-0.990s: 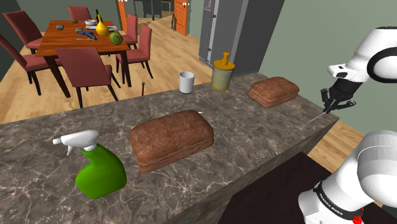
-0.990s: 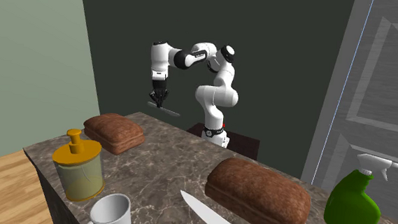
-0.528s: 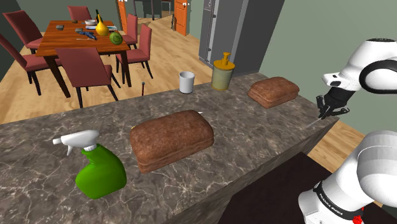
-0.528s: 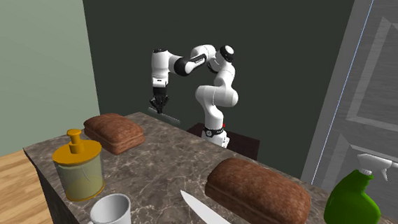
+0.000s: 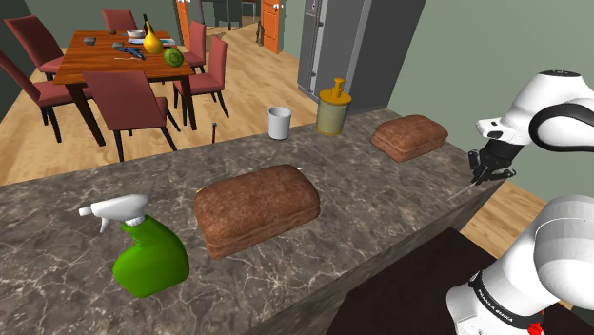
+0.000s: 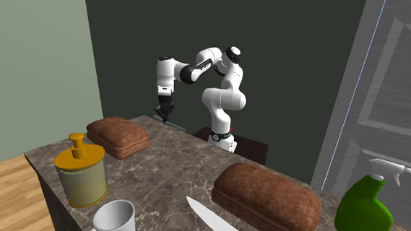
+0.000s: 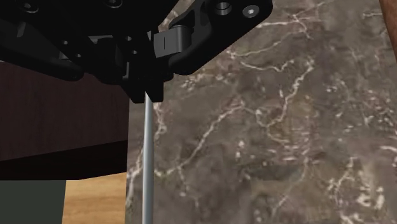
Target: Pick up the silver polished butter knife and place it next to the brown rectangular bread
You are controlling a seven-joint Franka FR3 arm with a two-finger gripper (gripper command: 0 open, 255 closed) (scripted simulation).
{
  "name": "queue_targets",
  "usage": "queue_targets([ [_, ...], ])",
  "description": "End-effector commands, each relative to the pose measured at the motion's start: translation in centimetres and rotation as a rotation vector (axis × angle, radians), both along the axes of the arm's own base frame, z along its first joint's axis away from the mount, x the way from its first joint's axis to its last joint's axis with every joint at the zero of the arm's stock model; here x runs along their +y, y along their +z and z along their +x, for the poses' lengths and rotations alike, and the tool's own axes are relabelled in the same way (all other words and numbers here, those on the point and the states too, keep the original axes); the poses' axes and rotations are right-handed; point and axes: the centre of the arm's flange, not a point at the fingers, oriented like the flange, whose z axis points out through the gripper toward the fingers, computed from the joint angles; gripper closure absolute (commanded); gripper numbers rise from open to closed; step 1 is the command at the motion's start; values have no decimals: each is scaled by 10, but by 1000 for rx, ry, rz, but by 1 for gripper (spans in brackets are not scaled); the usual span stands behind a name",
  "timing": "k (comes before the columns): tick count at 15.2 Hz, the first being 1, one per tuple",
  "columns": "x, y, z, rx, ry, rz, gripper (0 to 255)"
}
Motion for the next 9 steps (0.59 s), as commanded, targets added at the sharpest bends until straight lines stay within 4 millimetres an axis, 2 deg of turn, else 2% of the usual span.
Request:
queue_targets([
  [1,0,-1,0,0,0,0,255],
  [4,0,-1,0,0,0,0,255],
  [5,0,-1,0,0,0,0,0],
  [9,0,-1,0,0,0,0,0],
])
